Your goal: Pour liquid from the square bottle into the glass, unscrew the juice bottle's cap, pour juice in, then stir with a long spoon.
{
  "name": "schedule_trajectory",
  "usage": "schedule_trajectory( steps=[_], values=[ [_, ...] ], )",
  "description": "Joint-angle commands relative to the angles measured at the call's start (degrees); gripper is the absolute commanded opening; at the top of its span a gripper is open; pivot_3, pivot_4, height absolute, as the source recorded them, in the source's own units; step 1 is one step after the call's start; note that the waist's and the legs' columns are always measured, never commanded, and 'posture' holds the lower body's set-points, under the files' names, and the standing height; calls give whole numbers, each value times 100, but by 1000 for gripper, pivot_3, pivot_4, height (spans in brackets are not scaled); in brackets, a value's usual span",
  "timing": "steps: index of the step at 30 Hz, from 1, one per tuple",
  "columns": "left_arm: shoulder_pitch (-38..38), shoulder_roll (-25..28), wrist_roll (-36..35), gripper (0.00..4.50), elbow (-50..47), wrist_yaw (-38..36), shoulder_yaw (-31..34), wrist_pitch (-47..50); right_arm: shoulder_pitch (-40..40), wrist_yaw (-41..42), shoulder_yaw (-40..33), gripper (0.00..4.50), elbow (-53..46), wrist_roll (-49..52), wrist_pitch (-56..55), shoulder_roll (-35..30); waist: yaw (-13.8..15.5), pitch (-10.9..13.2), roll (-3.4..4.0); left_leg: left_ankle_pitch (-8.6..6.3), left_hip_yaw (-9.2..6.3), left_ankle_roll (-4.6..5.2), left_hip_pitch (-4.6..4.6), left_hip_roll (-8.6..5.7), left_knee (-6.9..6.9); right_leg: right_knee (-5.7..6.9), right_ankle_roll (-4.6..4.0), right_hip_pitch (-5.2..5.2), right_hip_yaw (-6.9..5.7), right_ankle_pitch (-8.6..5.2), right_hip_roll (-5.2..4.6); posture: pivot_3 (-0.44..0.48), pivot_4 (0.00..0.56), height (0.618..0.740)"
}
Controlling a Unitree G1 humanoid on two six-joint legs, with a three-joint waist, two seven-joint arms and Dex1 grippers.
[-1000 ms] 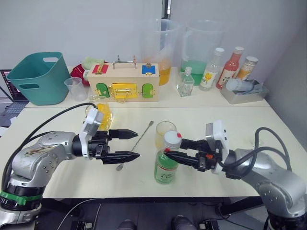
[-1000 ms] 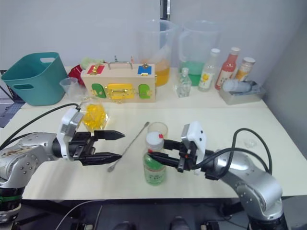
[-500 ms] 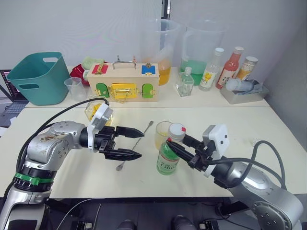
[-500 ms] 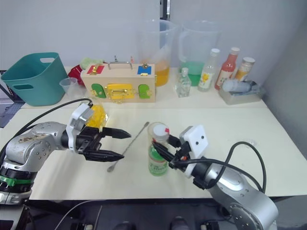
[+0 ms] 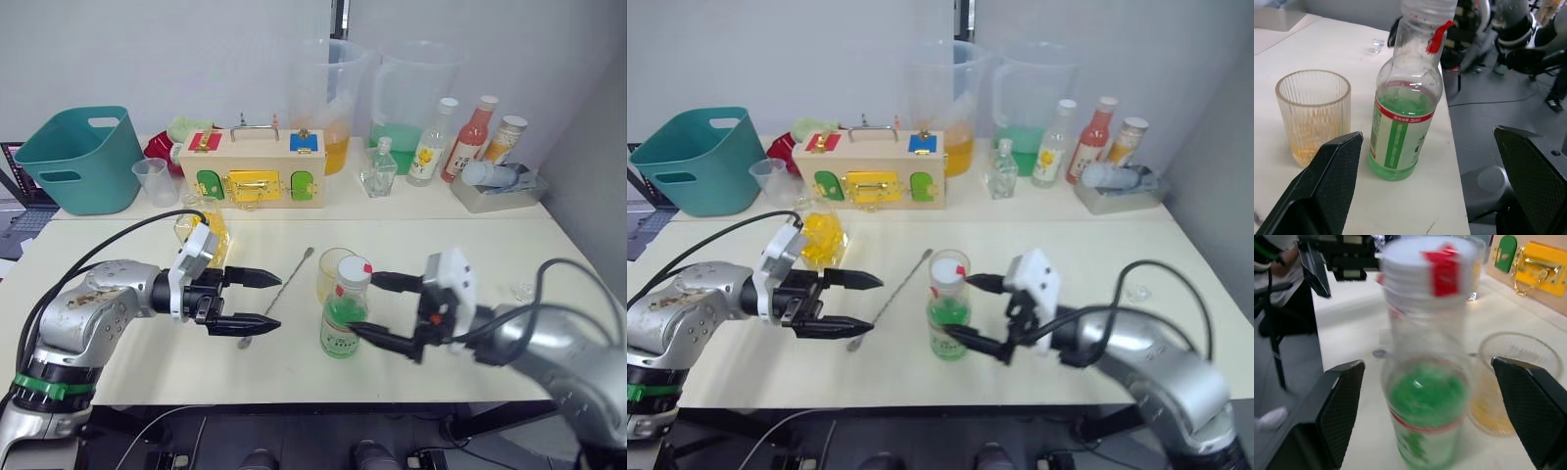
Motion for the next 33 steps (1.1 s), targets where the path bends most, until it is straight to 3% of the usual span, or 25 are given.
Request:
schedule_trajectory(
  steps=[1, 5, 10, 21, 31, 33],
  values=[
    [176, 120, -180, 4500, -427, 267, 465, 7, -457, 1184, 134, 4482, 660, -155, -589, -167, -3, 0, 0, 0, 0, 0, 0, 1, 0, 0, 0, -1, 0, 0, 1, 0, 150, 740],
    [718, 199, -305, 4500, -874, 657, 965, 88, -1342, 2477, 738, 4482, 1863, -719, -1418, -43, -65, 0, 0, 0, 8, 0, 6, 2, 0, -1, -1, 0, 5, 0, -1, 0, 150, 740],
    [1338, 268, -513, 4500, -1407, 1087, 1503, 245, -2236, 3341, 1197, 4482, 2786, -827, -1420, 362, -41, 1, 0, 0, 6, 0, 4, 1, 0, 5, -1, -4, 4, 0, -3, 0, 150, 740],
    [1782, 391, -942, 4500, -1874, 1604, 1985, 389, -2746, 4061, 1600, 4482, 3558, -1252, -1847, 1139, 4, 1, 0, 0, 2, -1, 4, 0, -1, 11, -2, -7, 0, 1, -4, 0, 150, 740],
    [1484, 436, -921, 4500, -1702, 1506, 1586, 269, -2382, 3900, 1350, 1373, 3365, -1146, -1816, 1199, 21, 1, 0, -1, 2, -1, 3, -2, -1, 10, -2, -6, 0, 1, -5, 0, 150, 740],
    [1257, 427, -791, 4500, -1439, 1409, 1414, 181, -2212, 3604, 1178, 1201, 2876, -991, -1532, 1082, 39, 1, 0, -1, 0, -2, 2, -2, -1, 10, -2, -6, -1, 1, -4, 0, 150, 740]
  ],
)
